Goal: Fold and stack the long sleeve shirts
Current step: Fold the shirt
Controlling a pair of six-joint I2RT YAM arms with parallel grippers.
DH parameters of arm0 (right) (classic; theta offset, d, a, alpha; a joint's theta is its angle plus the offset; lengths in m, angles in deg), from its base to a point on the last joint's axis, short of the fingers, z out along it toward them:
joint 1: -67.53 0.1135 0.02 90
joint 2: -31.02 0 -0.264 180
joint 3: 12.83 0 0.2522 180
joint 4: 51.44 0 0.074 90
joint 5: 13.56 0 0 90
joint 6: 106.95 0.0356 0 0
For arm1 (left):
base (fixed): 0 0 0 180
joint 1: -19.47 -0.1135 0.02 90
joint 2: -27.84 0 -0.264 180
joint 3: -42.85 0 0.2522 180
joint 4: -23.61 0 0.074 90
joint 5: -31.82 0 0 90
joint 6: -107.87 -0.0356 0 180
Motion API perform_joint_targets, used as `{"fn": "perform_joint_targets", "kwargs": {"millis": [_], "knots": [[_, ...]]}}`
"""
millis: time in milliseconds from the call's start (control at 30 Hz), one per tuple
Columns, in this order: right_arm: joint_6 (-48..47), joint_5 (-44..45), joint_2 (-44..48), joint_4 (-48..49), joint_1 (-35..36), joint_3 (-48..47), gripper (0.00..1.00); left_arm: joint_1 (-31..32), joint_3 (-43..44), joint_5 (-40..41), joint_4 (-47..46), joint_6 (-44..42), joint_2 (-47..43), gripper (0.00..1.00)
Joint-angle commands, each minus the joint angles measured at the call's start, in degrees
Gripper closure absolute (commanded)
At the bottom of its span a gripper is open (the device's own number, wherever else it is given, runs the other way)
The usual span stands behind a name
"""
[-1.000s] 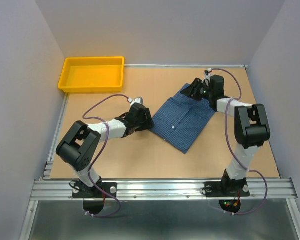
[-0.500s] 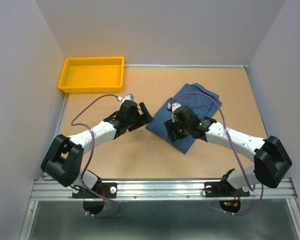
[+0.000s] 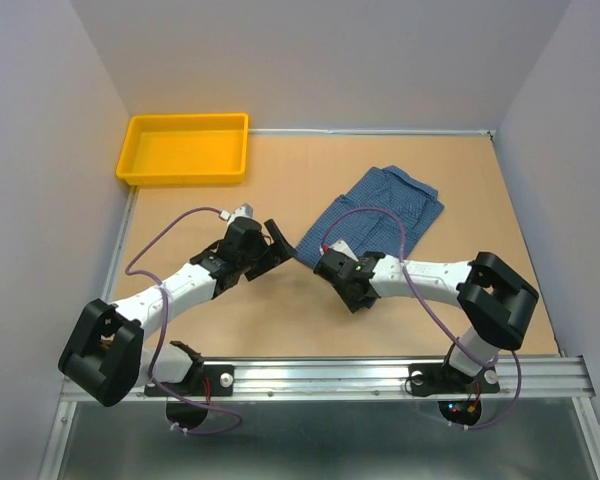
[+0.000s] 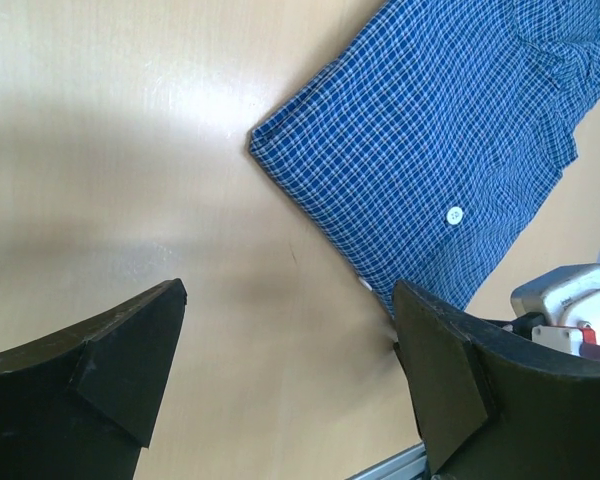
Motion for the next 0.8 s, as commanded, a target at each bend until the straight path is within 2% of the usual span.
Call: {"fn": "perform_joint_targets", "kwargs": {"millis": [0,67,100,200,233,500,633,767], "knots": [[1.0,6.6,-2.5,-2.4,1.2,-2.4,0.46,0.1,-1.0,0.5,-0.3,1.0,-1.5,0.04],[0.7,7.0,-3.0,-2.6,1.7,-3.3,0.58,0.1,-1.0,-0.1,-0.4,1.2,-1.2,0.04],[0.5,7.0,-3.1,-2.3,2.3,-3.7,0.73,0.1,-1.0,-0.2,-0.5,1.7,-1.1,0.05],[-0.3,3.1,-2.1,0.1,3.6,-4.3,0.95,0.1,-1.3,-1.1,-1.8,3.4,-0.7,0.07],[-0.4,1.4,-0.8,1.0,3.6,-4.3,0.98,0.1,-1.5,-1.8,-2.6,4.0,-0.5,0.07],[4.5,-9.3,8.3,12.1,3.7,-2.0,0.99,0.8,-1.6,-7.3,-9.5,9.5,5.1,0.08],[5.9,-10.0,10.5,14.6,3.7,-0.5,0.99,1.3,-0.7,-9.8,-13.1,10.8,9.7,0.07],[6.4,-10.4,10.6,15.4,3.7,1.0,0.99,1.5,-1.7,-11.5,-20.9,13.4,12.1,0.07]]}}
